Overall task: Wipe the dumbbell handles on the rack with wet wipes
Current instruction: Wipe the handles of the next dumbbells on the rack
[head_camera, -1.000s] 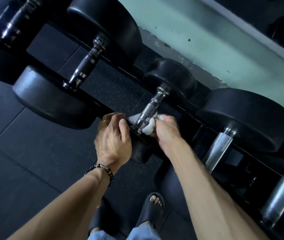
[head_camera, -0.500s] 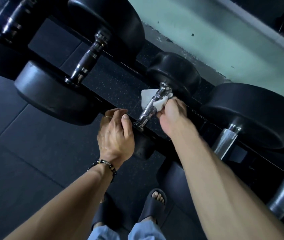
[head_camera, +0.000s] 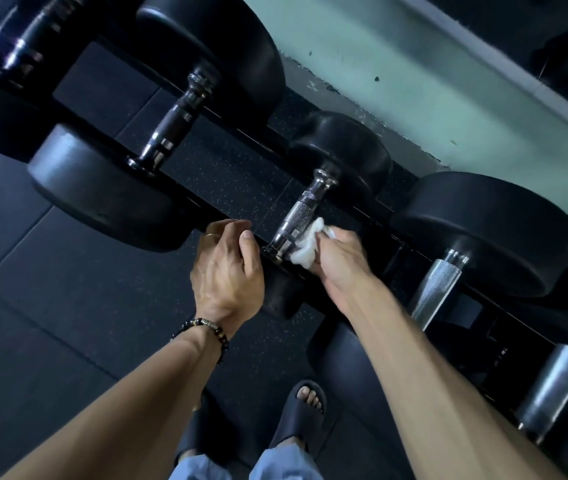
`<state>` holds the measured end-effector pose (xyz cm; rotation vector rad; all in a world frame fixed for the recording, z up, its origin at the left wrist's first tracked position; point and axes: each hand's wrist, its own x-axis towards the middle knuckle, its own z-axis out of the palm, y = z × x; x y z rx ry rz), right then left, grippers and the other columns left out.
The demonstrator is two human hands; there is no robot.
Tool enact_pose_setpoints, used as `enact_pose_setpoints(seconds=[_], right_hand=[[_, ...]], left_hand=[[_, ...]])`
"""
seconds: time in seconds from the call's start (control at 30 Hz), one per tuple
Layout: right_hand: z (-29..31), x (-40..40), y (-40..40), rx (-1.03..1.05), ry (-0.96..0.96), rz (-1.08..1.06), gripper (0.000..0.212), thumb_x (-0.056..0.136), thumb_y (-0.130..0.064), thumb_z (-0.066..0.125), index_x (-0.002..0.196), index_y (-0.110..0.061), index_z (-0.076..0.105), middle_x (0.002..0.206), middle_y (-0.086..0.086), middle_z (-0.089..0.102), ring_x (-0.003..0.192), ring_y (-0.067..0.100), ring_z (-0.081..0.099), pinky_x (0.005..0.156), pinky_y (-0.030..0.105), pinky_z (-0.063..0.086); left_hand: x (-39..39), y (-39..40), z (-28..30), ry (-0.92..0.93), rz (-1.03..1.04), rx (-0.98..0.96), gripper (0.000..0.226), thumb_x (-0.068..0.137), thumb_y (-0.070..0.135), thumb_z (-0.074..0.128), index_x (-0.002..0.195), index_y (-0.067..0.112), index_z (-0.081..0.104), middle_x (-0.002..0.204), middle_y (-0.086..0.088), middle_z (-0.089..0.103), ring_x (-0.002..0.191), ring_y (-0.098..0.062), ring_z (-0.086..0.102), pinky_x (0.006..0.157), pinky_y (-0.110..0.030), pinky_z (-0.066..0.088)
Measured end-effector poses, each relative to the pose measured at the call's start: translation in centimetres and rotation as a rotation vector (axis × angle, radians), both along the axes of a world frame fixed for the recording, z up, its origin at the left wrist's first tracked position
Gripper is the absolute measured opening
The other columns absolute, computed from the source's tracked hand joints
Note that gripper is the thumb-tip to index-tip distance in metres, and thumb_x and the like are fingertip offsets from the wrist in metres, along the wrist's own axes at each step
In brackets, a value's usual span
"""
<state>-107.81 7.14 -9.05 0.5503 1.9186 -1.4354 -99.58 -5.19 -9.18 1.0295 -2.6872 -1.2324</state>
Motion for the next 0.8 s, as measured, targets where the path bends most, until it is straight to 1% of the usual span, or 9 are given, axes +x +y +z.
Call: enact_pose_setpoints(seconds=[0.2,0.3,0.37,0.43,0.53,0.6,0.67,0.73,0.8], right_hand=[[4.7,1.2,3.1,-0.315,0.061,0.024,0.023,0.102,-0.003,0.049,0.097,-0.009,0.071,0.090,0.007,0.074,0.080,0.016,0.069,0.068,0.026,0.055],[6.1,1.4,3.3,-0.415,-0.009,0.047,0.020,0.102,-0.002,0.050,0.107,-0.008,0.069,0.099,0.011,0.072,0.088,0.021,0.066,0.074,0.032,0.052],[6.8,1.5,3.4,-0.448,-0.022,0.055,0.019,0.101,-0.003,0.052,0.110,-0.008,0.069,0.102,0.014,0.071,0.091,0.025,0.067,0.079,0.036,0.052],[7.5,1.5,3.6,-0.457,0.010,0.036,0.020,0.100,-0.002,0.053,0.104,-0.011,0.070,0.098,0.011,0.073,0.087,0.022,0.069,0.077,0.034,0.055],[8.3,1.8,3.4,-0.231,0.247,0.068,0.020,0.096,-0.005,0.061,0.093,-0.020,0.074,0.092,0.003,0.076,0.086,0.015,0.071,0.078,0.029,0.058],[8.4,2.3,3.2,0.062,0.510,0.063,0.013,0.090,-0.008,0.069,0.089,-0.021,0.071,0.082,-0.005,0.073,0.075,0.002,0.067,0.069,0.015,0.053],[8.3,3.2,3.0,0.223,0.736,0.058,0.009,0.086,-0.010,0.073,0.087,-0.018,0.067,0.078,-0.011,0.068,0.070,0.001,0.062,0.065,0.011,0.046],[7.8,4.0,2.8,0.227,0.884,0.127,0.003,0.087,-0.010,0.071,0.088,-0.012,0.070,0.082,-0.009,0.067,0.074,0.000,0.061,0.069,0.009,0.044],[7.5,5.0,2.6,0.187,0.981,0.194,0.015,0.092,-0.015,0.063,0.095,-0.005,0.074,0.092,-0.002,0.068,0.083,-0.002,0.060,0.076,0.005,0.043]], left_hand=[[-0.1,-0.6,1.0,-0.049,-0.112,0.062,0.059,0.093,0.049,0.023,0.140,0.022,0.047,0.139,-0.003,0.049,0.130,-0.020,0.042,0.092,-0.029,0.032],[-0.3,-1.3,3.7,0.072,-0.248,0.184,0.064,0.093,0.062,0.027,0.135,0.022,0.054,0.139,0.003,0.052,0.136,-0.012,0.040,0.104,-0.026,0.031],[-0.8,-1.7,6.0,0.090,-0.282,0.367,0.047,0.095,0.063,0.041,0.109,0.027,0.067,0.116,0.011,0.066,0.113,-0.003,0.058,0.093,-0.023,0.042],[-1.2,-1.9,7.5,0.027,-0.297,0.475,0.021,0.092,0.046,0.064,0.091,0.026,0.070,0.091,0.010,0.073,0.086,-0.001,0.067,0.074,-0.020,0.049],[-1.4,-1.5,8.5,0.023,-0.299,0.445,0.011,0.083,0.027,0.079,0.081,0.021,0.070,0.080,0.000,0.073,0.077,-0.015,0.069,0.072,-0.030,0.054],[-1.2,-0.4,9.0,0.058,-0.198,0.465,0.011,0.084,0.019,0.078,0.079,0.015,0.069,0.075,-0.004,0.071,0.072,-0.021,0.070,0.071,-0.039,0.060],[-1.0,0.9,9.4,0.072,-0.037,0.516,0.009,0.087,0.013,0.074,0.081,0.010,0.069,0.069,-0.002,0.072,0.070,-0.024,0.072,0.065,-0.038,0.063],[-1.2,2.1,9.8,0.078,0.137,0.705,0.008,0.092,0.010,0.068,0.085,0.006,0.070,0.070,-0.003,0.074,0.071,-0.023,0.073,0.063,-0.030,0.061],[-1.5,2.6,10.3,0.090,0.272,0.945,0.021,0.098,0.020,0.061,0.092,0.003,0.071,0.078,-0.011,0.075,0.076,-0.023,0.074,0.067,-0.030,0.060]])
